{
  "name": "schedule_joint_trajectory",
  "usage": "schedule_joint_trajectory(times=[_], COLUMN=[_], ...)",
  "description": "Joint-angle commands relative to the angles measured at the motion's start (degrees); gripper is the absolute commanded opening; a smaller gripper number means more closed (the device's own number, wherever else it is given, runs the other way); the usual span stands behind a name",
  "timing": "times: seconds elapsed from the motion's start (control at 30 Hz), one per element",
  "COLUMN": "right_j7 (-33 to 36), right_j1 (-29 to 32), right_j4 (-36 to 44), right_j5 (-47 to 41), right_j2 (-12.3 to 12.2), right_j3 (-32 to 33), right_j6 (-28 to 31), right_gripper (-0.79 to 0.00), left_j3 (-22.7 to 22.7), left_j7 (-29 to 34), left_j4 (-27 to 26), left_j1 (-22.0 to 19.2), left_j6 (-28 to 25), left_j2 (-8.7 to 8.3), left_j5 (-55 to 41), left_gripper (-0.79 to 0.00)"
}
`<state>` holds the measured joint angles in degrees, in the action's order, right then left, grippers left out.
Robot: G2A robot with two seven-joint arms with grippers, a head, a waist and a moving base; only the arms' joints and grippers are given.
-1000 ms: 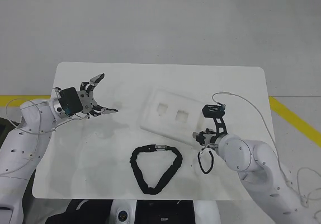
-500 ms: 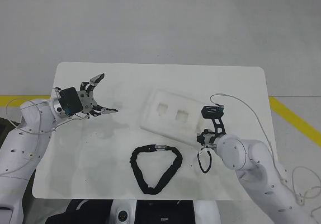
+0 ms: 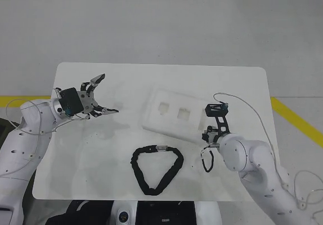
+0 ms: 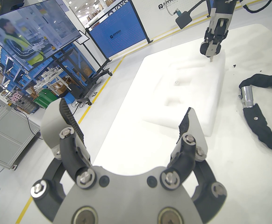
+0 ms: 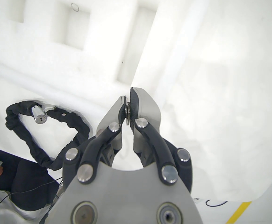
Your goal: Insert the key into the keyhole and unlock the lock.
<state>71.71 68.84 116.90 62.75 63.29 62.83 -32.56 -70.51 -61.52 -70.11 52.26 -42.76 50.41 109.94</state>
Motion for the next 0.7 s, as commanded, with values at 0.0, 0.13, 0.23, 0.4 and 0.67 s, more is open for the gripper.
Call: schedule_joint_trajectory(times=[0.0, 0.13, 0.23, 0.4, 0.67], right_j7=[0.60, 2.31, 3.69, 5.50, 10.53], right_j1=[-0.23, -1.00, -1.71, -2.34, -2.36], right_j4=[-0.21, -0.64, -0.88, -0.08, 1.32], right_j5=[1.56, 4.75, 5.73, 5.46, 11.52], right_j2=[0.14, 0.56, 1.01, 1.84, 2.40], right_j3=[0.45, 1.27, 1.89, 3.48, 4.63], right_j6=[0.58, 2.29, 3.68, 5.48, 10.52], right_gripper=[-0.785, -0.785, -0.785, -0.785, -0.785], left_j3=[0.00, 0.00, 0.00, 0.00, 0.00], left_j7=[0.00, 0.00, 0.00, 0.00, 0.00], left_j4=[0.00, 0.00, 0.00, 0.00, 0.00], left_j1=[0.00, 0.00, 0.00, 0.00, 0.00], left_j6=[0.00, 0.00, 0.00, 0.00, 0.00], left_j2=[0.00, 0.00, 0.00, 0.00, 0.00], left_j5=[0.00, 0.00, 0.00, 0.00, 0.00], left_gripper=[0.000, 0.000, 0.000, 0.000, 0.000])
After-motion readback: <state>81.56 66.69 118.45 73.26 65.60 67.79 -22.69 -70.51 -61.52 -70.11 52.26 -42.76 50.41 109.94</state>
